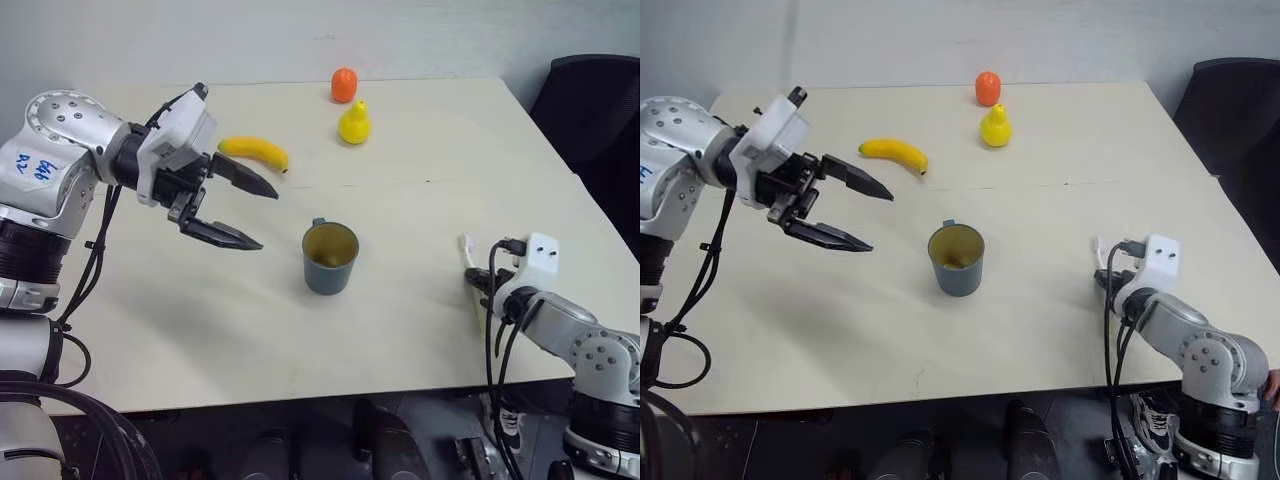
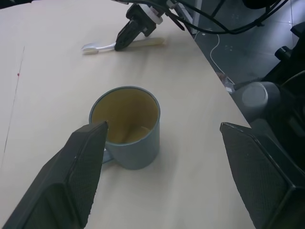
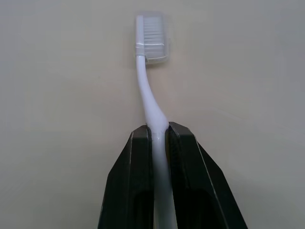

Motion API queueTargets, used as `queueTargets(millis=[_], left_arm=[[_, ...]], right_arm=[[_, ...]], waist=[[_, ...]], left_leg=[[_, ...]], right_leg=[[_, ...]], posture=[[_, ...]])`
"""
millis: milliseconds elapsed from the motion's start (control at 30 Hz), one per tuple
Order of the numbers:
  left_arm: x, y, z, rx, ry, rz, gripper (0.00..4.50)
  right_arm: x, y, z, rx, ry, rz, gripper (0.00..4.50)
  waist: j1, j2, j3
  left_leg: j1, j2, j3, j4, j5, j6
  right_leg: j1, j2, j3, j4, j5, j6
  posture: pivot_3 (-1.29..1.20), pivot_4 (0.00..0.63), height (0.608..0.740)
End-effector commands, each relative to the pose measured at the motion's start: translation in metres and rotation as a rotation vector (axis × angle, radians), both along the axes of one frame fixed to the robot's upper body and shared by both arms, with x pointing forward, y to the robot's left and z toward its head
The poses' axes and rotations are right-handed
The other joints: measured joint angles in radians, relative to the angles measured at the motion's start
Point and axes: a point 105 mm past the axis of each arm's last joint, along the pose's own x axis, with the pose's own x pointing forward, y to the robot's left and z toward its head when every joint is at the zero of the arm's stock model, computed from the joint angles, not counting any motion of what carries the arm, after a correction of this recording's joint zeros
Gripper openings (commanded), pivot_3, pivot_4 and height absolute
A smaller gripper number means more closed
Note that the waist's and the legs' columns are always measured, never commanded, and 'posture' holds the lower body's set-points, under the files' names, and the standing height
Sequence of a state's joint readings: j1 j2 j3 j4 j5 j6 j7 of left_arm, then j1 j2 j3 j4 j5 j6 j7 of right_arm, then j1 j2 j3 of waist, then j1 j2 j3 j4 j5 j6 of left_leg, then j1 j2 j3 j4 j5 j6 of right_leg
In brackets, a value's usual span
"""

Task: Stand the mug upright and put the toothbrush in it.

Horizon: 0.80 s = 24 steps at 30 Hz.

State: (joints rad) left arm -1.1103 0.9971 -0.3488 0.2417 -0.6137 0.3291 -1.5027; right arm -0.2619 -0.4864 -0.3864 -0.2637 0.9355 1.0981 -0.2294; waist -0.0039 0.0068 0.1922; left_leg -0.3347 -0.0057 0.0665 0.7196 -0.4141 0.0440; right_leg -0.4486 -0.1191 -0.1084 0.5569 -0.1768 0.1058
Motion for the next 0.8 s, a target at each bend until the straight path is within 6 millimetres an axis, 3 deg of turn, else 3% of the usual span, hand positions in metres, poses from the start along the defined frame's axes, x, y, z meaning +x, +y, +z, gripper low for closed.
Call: queueTargets(millis=[33,133,200,267,400,567,667,800], left_arm=[[-0.01,0.01,0.006,0.001,0.02,-0.043,3.98],[-0.008,0.021,0.008,-0.075,0.067,0.048,3.98],[-0.009,0.028,0.007,-0.116,0.1,0.097,3.98],[-0.009,0.033,0.004,-0.138,0.121,0.137,3.98],[-0.011,0.042,-0.011,-0.142,0.145,0.213,3.98],[-0.008,0.044,-0.012,-0.155,0.146,0.255,3.98],[-0.009,0.043,-0.012,-0.153,0.145,0.255,3.98],[-0.008,0.04,-0.009,-0.161,0.135,0.261,3.98]], right_arm=[[0.004,0.011,0.014,-0.058,-0.082,0.062,0.13],[0.019,0.043,0.085,-0.071,-0.412,0.15,0.13],[0.022,0.068,0.121,-0.024,-0.574,0.219,0.13],[0.023,0.091,0.145,0.008,-0.68,0.288,0.13],[0.023,0.162,0.187,0.162,-0.861,0.455,0.13],[0.02,0.221,0.194,0.266,-0.914,0.561,0.13],[0.016,0.236,0.183,0.246,-0.904,0.615,0.13],[0.009,0.236,0.169,0.214,-0.888,0.653,0.13]], waist=[[-0.001,0.0,0.0],[-0.013,0.002,0.001],[-0.024,0.002,0.001],[-0.027,0.002,0.001],[-0.03,0.002,0.001],[-0.024,0.002,0.001],[-0.024,0.002,0.001],[-0.029,0.001,0.001]], left_leg=[[0.0,0.0,0.0,0.0,0.0,0.0],[0.0,0.0,0.003,0.0,0.0,-0.001],[-0.001,0.0,0.005,0.001,0.0,-0.002],[-0.003,0.0,0.008,0.001,0.001,-0.003],[-0.002,0.001,0.008,-0.002,0.001,-0.009],[-0.003,0.0,0.012,-0.001,0.002,-0.01],[-0.003,0.0,0.012,-0.001,0.002,-0.01],[-0.003,-0.001,0.012,-0.003,0.001,-0.012]], right_leg=[[0.0,0.001,0.0,0.0,0.0,0.0],[-0.001,0.002,0.002,0.0,0.0,-0.001],[-0.008,0.002,0.005,0.003,0.001,-0.001],[-0.013,0.004,0.007,0.005,0.002,-0.002],[-0.016,0.007,0.005,0.009,-0.002,-0.008],[-0.016,0.006,0.003,0.01,-0.003,-0.01],[-0.016,0.005,0.002,0.01,-0.003,-0.01],[-0.016,0.005,0.0,0.01,-0.003,-0.01]], posture=[[0.0,0.15,0.74],[0.0,0.15,0.74],[0.0,0.15,0.74],[0.0,0.15,0.74],[0.0,0.15,0.74],[0.0,0.15,0.74],[0.0,0.15,0.74],[0.0,0.15,0.74]])
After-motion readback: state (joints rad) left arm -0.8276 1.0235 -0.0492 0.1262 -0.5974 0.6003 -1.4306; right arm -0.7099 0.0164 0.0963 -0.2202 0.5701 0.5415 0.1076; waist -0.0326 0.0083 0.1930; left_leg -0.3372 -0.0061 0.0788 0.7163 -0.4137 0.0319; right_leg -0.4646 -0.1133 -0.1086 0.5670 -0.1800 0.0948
